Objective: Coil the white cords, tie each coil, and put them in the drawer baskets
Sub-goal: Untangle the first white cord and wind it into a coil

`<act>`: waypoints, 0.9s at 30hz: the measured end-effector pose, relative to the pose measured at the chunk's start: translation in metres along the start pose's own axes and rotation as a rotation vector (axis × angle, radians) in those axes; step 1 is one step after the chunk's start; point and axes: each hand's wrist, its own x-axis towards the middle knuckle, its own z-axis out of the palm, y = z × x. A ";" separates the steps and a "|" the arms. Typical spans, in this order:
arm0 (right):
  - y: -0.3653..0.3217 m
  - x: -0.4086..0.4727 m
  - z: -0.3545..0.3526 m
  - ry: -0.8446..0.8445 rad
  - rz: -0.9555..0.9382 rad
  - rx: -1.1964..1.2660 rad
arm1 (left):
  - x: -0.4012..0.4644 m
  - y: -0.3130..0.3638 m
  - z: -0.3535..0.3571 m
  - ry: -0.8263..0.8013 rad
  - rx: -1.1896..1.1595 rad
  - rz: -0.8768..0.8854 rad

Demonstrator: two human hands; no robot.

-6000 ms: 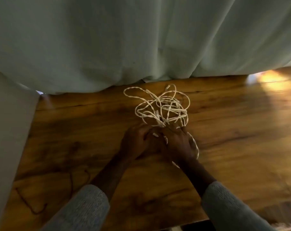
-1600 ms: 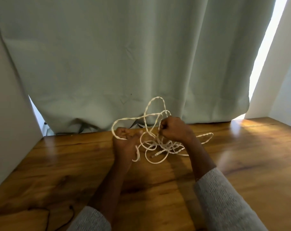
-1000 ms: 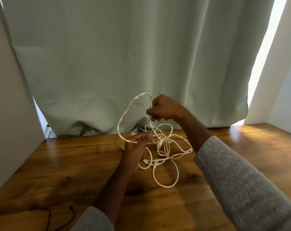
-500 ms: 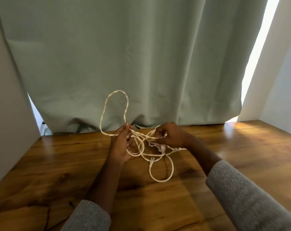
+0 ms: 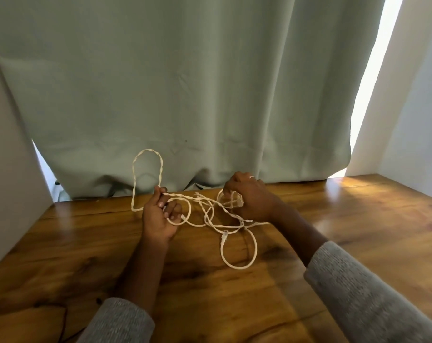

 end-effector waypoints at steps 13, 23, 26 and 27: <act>-0.020 0.040 -0.045 0.267 0.170 0.406 | -0.006 -0.018 0.014 0.123 0.396 -0.024; -0.064 0.067 -0.065 0.091 0.065 0.322 | -0.028 -0.044 0.044 -0.089 0.823 -0.003; -0.065 0.061 -0.047 0.050 0.068 0.314 | -0.027 -0.037 0.045 -0.128 0.777 -0.002; -0.063 0.059 -0.041 0.062 0.085 0.330 | -0.026 -0.034 0.043 -0.153 0.745 -0.030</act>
